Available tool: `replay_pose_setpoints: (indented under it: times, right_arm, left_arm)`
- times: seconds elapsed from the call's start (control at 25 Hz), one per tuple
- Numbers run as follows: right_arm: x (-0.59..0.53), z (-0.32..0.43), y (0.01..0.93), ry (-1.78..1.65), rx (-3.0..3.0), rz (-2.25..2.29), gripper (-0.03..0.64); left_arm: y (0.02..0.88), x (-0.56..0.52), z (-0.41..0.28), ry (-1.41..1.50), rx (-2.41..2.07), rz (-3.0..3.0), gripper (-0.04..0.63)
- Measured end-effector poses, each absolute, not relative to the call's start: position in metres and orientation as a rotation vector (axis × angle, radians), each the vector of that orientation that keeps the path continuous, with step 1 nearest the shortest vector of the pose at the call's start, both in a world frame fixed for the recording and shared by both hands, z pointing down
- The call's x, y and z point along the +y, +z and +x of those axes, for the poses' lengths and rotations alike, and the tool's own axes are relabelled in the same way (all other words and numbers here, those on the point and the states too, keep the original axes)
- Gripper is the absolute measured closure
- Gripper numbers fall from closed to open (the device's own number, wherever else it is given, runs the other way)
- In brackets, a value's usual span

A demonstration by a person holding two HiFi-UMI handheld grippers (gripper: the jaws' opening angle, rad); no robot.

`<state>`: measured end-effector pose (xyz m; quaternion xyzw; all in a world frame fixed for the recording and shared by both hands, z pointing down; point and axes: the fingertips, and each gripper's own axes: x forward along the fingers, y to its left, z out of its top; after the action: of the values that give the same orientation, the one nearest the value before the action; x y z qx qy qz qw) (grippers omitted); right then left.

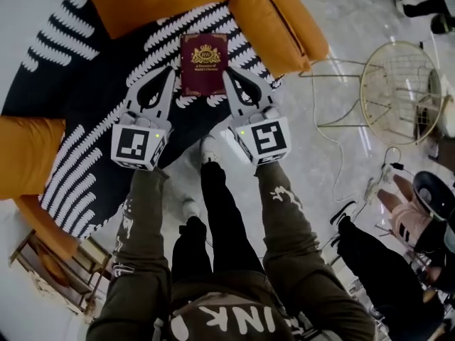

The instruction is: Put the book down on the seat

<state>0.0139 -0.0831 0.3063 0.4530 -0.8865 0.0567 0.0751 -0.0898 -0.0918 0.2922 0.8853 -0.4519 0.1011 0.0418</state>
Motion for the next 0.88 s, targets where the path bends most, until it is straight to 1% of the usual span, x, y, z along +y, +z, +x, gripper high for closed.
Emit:
replay_pose_setpoints:
  times: [0.16,0.4,0.64,0.88]
  right_arm:
    - [-0.04,0.003,0.239,0.133,-2.629,1.338,0.606]
    - [0.034,-0.011,0.133,-0.01,-2.69,1.437,0.606]
    - [0.132,-0.022,0.052,-0.112,-2.68,1.552,0.606]
    - [0.229,-0.036,-0.018,-0.156,-2.682,1.62,0.606]
  left_arm:
    - [0.221,-0.052,-0.095,0.219,-1.391,2.759,0.591]
    - [0.117,0.028,-0.115,0.123,-1.397,2.852,0.592]
    - [0.041,0.125,-0.135,0.06,-1.375,2.917,0.591]
    - [-0.014,0.221,-0.16,0.054,-1.35,2.915,0.592]
